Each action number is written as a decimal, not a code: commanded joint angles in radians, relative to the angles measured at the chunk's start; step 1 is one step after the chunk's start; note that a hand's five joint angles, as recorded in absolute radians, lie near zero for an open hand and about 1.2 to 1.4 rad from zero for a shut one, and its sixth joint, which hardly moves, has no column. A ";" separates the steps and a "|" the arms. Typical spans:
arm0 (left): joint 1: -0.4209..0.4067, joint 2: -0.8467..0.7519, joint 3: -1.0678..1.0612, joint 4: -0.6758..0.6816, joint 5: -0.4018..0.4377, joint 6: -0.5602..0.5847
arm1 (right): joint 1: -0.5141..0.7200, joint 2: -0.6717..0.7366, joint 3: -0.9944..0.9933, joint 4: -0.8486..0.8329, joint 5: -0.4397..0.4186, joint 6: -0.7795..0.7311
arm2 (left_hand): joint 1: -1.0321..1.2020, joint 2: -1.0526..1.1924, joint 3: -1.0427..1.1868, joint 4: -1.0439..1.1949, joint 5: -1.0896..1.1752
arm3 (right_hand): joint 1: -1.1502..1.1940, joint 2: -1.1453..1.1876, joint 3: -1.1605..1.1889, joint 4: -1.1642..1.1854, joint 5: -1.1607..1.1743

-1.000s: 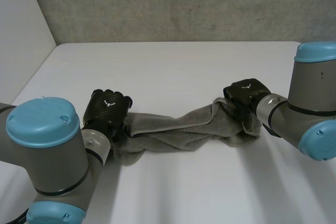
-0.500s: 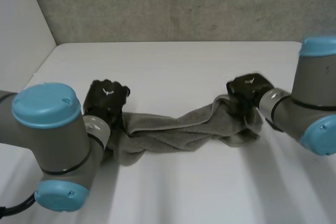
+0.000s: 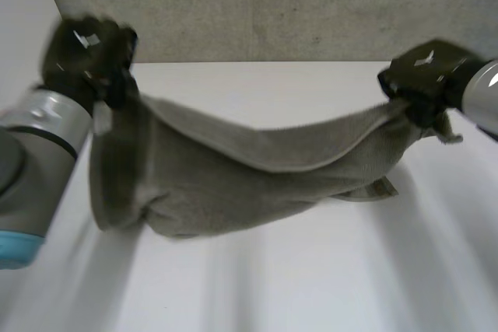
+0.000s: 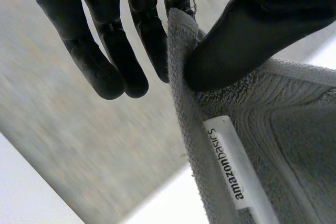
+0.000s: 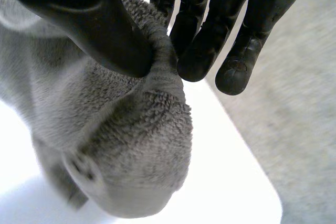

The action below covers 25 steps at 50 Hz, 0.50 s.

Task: Fold the towel.

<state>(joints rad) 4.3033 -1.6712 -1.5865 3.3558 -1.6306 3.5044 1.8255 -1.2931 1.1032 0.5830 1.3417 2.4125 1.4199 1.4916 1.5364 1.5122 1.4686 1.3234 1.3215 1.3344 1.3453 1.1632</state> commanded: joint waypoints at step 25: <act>0.113 -0.331 0.530 0.261 0.112 -0.423 | 0.074 0.195 -0.062 -0.899 0.149 0.143 | -0.024 -0.095 -0.140 -0.116 -0.247 | 0.073 0.075 0.062 0.051 0.059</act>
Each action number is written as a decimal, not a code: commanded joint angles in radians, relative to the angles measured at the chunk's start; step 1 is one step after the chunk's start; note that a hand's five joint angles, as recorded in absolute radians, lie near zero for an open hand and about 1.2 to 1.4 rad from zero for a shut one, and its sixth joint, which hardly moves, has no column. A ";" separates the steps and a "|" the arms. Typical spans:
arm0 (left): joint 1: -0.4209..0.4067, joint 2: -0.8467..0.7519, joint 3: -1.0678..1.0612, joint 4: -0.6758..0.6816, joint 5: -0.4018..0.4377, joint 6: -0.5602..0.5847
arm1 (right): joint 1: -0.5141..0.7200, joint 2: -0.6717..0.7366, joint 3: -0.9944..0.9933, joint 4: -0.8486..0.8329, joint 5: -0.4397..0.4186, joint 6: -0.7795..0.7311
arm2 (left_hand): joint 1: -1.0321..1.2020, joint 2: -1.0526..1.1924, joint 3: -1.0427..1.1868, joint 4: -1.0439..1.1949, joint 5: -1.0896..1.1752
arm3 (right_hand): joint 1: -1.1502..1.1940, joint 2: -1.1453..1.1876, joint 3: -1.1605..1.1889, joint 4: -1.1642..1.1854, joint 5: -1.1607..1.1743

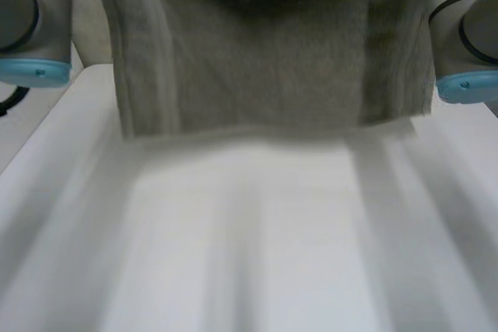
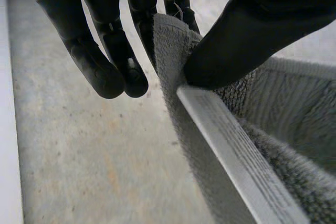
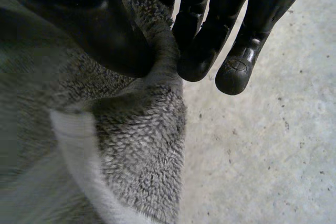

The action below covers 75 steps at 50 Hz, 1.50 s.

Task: Fold the towel.

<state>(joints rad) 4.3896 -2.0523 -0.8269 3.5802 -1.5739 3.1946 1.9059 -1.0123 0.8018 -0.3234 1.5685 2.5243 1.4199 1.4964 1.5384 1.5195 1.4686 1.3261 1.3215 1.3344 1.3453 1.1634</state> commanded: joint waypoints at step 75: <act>0.028 -0.117 -1.166 0.505 0.368 0.844 | -0.071 -0.256 1.108 -0.029 -0.237 0.156 | -0.559 -0.635 -0.677 -0.658 -0.782 | 0.070 0.075 0.062 0.051 0.058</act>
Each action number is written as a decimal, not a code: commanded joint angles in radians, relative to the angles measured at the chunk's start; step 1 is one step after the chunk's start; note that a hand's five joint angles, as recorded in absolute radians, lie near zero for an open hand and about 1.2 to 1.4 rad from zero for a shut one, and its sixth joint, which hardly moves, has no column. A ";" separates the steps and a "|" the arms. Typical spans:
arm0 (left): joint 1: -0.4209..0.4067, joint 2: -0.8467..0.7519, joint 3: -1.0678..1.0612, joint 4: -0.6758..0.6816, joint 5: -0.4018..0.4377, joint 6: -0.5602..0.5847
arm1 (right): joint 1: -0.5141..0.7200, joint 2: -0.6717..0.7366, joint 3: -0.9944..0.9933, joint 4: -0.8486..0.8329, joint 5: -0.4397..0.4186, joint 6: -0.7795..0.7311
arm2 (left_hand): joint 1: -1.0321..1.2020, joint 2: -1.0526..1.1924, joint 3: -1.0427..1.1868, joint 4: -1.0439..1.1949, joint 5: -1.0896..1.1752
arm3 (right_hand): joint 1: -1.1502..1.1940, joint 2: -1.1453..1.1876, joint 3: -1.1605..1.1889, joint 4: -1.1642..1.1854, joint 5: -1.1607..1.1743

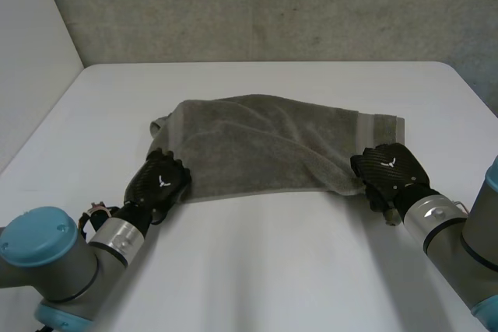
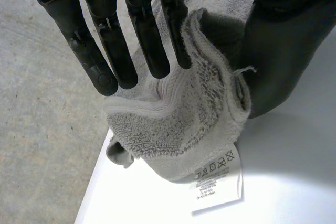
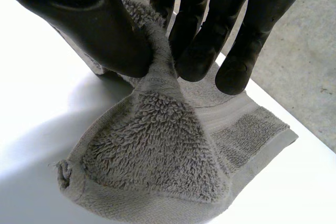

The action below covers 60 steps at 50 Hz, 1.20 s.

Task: Fold the towel.

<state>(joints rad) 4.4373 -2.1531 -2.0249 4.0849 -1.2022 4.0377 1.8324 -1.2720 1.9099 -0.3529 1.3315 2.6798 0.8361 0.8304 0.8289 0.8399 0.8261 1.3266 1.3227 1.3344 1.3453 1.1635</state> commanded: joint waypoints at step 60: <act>-0.058 -0.065 1.353 -0.743 -0.306 -0.477 | 0.054 0.343 -1.117 -0.105 0.163 -0.092 | 0.560 0.566 0.567 0.556 0.396 | 0.070 0.074 0.062 0.051 0.058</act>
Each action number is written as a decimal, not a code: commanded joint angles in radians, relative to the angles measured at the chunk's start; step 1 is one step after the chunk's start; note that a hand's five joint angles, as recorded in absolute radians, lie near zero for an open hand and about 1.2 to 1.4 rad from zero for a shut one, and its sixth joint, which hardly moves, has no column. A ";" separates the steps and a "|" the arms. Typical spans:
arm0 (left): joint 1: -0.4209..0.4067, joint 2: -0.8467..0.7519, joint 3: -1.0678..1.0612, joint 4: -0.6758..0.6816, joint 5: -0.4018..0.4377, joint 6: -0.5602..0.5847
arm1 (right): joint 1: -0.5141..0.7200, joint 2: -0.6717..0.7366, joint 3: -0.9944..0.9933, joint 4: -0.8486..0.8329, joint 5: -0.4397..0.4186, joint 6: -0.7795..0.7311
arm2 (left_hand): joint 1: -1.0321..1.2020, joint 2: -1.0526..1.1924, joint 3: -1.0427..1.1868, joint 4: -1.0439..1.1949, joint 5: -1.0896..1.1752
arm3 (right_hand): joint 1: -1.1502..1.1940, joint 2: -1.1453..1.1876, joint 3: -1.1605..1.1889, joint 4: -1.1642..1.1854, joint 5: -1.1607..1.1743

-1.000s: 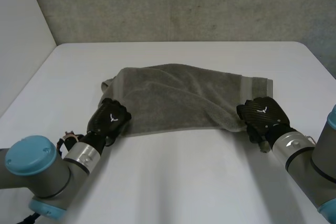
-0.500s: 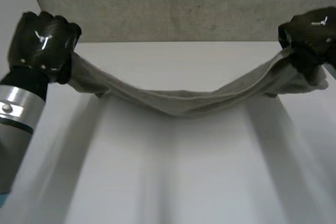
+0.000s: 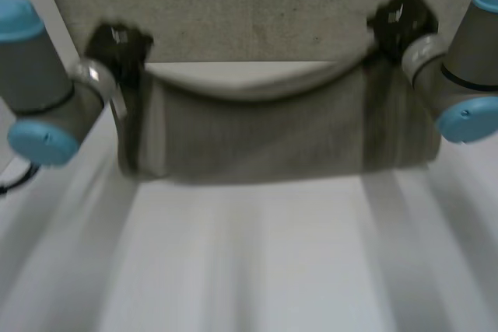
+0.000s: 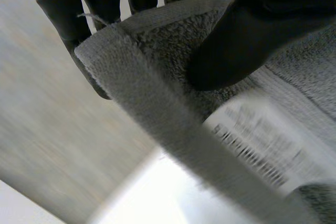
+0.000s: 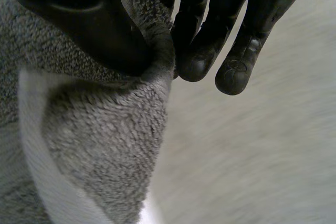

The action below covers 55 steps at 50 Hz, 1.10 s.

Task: Fold the towel.

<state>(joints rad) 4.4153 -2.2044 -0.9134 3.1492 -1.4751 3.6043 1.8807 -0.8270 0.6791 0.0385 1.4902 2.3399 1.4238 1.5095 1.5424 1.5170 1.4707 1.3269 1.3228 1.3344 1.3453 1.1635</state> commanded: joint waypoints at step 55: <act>0.260 0.646 -1.182 0.486 0.377 -0.173 | -0.279 -0.672 0.998 0.083 -0.303 0.142 | -0.028 -0.113 -0.146 -0.121 -0.249 | 0.069 0.073 0.062 0.051 0.058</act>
<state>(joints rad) 4.6705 -1.4396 -2.1436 3.6488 -1.1375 3.4291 1.6049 -1.6387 1.7518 0.1235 1.2133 2.4921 1.4238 1.5096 1.5446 1.5169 1.4707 1.3271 1.3282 1.3344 1.3452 1.1635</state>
